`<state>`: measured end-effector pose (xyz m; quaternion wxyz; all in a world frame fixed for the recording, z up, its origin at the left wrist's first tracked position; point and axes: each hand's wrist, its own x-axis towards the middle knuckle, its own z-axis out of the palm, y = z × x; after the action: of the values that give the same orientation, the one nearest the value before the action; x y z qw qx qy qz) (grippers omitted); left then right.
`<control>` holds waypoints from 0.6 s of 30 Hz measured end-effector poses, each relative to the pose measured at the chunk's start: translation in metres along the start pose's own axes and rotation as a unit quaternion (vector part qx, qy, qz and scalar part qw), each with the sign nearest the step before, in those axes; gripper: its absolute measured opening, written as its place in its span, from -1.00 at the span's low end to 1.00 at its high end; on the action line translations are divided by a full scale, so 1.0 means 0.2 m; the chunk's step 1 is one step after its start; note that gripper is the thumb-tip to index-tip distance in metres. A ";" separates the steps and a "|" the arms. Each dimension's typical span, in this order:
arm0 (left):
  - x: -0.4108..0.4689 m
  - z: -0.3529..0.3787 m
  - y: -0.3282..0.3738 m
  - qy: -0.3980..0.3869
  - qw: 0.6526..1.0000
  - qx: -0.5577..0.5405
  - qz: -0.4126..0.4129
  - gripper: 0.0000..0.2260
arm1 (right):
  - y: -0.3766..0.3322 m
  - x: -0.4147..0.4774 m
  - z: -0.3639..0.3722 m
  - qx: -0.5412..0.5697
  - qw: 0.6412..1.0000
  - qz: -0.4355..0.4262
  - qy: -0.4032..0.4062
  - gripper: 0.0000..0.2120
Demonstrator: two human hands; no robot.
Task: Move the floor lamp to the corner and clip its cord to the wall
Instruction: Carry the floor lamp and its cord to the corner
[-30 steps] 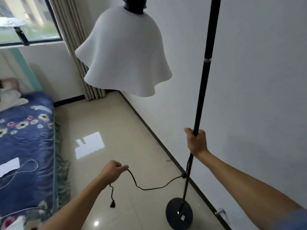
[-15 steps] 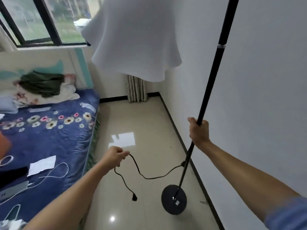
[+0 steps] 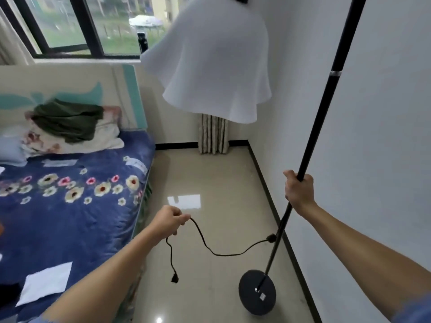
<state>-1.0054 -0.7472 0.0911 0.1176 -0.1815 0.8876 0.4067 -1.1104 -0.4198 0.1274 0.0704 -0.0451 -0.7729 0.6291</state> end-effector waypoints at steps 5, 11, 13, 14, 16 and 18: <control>0.59 -0.24 0.20 -0.004 1.000 0.008 0.021 -0.68 | -0.08 0.50 0.19 -0.007 0.999 0.021 0.046 -0.59; 1.29 -0.34 0.38 -0.018 0.999 0.023 0.027 -0.67 | -0.08 1.14 0.39 -0.006 0.998 0.027 0.064 -0.58; 1.53 -0.37 0.44 -0.023 0.999 0.025 0.027 -0.68 | -0.04 1.37 0.49 -0.004 0.998 0.025 0.066 -0.57; 1.66 -0.39 0.48 -0.023 0.999 0.026 0.028 -0.69 | -0.02 1.49 0.54 -0.002 0.998 0.022 0.067 -0.56; 1.91 -0.43 0.56 -0.019 0.999 0.026 0.026 -0.69 | 0.01 1.75 0.63 0.004 0.998 0.021 0.063 -0.54; 2.16 -0.48 0.66 -0.018 0.999 0.031 0.023 -0.68 | 0.03 2.01 0.73 0.010 0.998 0.023 0.057 -0.53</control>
<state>-1.4576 -0.8384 0.0886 0.1302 -0.1502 0.9012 0.3851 -1.5302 -0.4955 0.1141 0.0998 -0.0981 -0.7599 0.6348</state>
